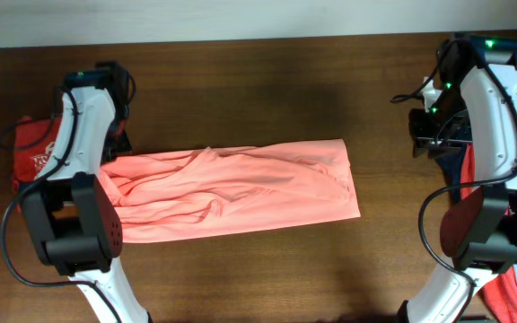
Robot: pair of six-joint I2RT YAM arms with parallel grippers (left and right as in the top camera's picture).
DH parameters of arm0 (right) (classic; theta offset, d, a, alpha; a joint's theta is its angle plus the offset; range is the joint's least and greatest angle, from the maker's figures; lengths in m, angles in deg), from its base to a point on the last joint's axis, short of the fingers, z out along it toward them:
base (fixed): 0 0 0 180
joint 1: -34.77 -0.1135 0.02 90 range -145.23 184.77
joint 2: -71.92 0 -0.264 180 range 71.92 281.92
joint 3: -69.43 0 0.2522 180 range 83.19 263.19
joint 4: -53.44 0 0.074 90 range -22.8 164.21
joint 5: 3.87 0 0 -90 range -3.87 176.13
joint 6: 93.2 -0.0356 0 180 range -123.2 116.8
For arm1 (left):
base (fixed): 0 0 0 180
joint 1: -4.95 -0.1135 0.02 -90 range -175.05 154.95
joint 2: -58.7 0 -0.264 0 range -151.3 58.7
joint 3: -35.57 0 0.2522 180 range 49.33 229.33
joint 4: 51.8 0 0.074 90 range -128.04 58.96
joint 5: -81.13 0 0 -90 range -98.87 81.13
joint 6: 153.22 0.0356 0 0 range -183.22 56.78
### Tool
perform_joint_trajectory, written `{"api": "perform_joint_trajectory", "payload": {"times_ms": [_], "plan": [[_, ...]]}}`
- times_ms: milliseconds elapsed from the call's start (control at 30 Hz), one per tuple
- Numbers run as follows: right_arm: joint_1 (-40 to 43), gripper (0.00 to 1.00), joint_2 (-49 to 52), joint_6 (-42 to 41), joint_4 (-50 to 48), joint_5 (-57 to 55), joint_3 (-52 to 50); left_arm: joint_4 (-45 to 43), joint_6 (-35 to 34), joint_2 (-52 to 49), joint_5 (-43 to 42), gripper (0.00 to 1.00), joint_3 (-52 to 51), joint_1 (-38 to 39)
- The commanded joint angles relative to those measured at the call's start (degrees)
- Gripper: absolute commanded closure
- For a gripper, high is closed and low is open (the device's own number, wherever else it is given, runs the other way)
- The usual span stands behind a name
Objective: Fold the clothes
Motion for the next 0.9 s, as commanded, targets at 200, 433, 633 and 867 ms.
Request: {"api": "perform_joint_trajectory", "payload": {"times_ms": [200, 433, 633, 867], "plan": [[0.4, 0.68, -1.3, -0.7, 0.3, -0.1, 0.8, 0.0, 0.3, 1.1, 4.2, 0.97, -5.1, -0.2], [0.4, 0.68, -1.3, -0.7, 0.3, -0.1, 0.8, 2.8, 0.0, 1.1, 4.0, 0.88, -5.3, -0.4], [0.4, 0.68, -1.3, -0.7, 0.3, -0.1, 0.8, 7.1, 0.0, 1.1, 0.3, 0.59, -5.4, -0.5], [0.4, 0.68, -1.3, -0.7, 0.3, -0.1, 0.8, 7.1, 0.0, 1.1, -0.1, 0.53, -7.3, -0.5]]}}
